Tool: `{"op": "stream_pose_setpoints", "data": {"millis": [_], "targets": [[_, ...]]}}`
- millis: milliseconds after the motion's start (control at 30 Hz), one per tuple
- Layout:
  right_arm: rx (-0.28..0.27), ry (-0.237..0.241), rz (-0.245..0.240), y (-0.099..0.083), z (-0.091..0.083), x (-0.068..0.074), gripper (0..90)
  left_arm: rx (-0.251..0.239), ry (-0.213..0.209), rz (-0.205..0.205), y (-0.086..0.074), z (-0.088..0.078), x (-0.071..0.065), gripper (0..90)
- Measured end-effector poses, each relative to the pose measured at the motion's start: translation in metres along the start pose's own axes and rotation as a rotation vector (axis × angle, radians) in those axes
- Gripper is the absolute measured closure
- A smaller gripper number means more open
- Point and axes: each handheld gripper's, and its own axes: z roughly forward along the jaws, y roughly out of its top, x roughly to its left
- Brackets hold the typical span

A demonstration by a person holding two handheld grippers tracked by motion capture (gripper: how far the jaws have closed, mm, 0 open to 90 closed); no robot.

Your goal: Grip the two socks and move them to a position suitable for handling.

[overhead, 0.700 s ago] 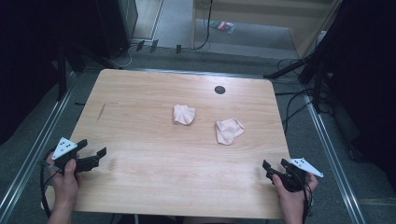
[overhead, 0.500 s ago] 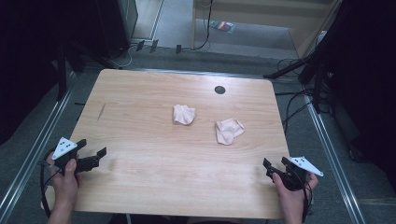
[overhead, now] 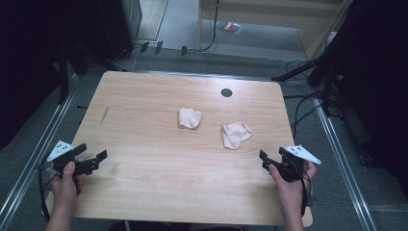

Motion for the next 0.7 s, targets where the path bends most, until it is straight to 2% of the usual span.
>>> {"op": "stream_pose_setpoints", "data": {"millis": [100, 133, 167, 267, 367, 533, 667, 700], "targets": [[0.022, 0.011, -0.021, 0.013, 0.012, 0.014, 21.6, -0.010, 0.011, 0.037, -0.001, 0.000, -0.005, 7.2], [0.022, 0.011, -0.021, 0.013, 0.012, 0.014, 21.6, -0.010, 0.011, 0.037, -0.001, 0.000, -0.005, 7.2], [0.032, 0.002, -0.048, 0.019, 0.021, 0.022, 21.7, -0.009, 0.007, 0.033, -0.001, -0.001, -0.004, 7.2], [0.034, 0.008, -0.061, 0.025, 0.028, 0.028, 21.8, -0.015, -0.004, 0.004, -0.001, -0.001, -0.001, 7.2], [0.053, 0.002, -0.082, 0.035, 0.042, 0.037, 22.5, -0.007, -0.007, 0.002, 0.000, -0.001, 0.000, 7.3], [0.076, -0.014, -0.113, 0.040, 0.056, 0.043, 23.7, -0.001, -0.008, -0.004, 0.000, 0.000, 0.000, 7.3], [0.112, -0.019, -0.141, 0.043, 0.071, 0.048, 23.9, -0.003, -0.010, -0.008, 0.000, 0.000, 0.000, 7.2], [0.125, -0.015, -0.152, 0.043, 0.080, 0.050, 23.8, -0.002, -0.010, -0.008, 0.000, 0.000, 0.000, 7.3]]}}
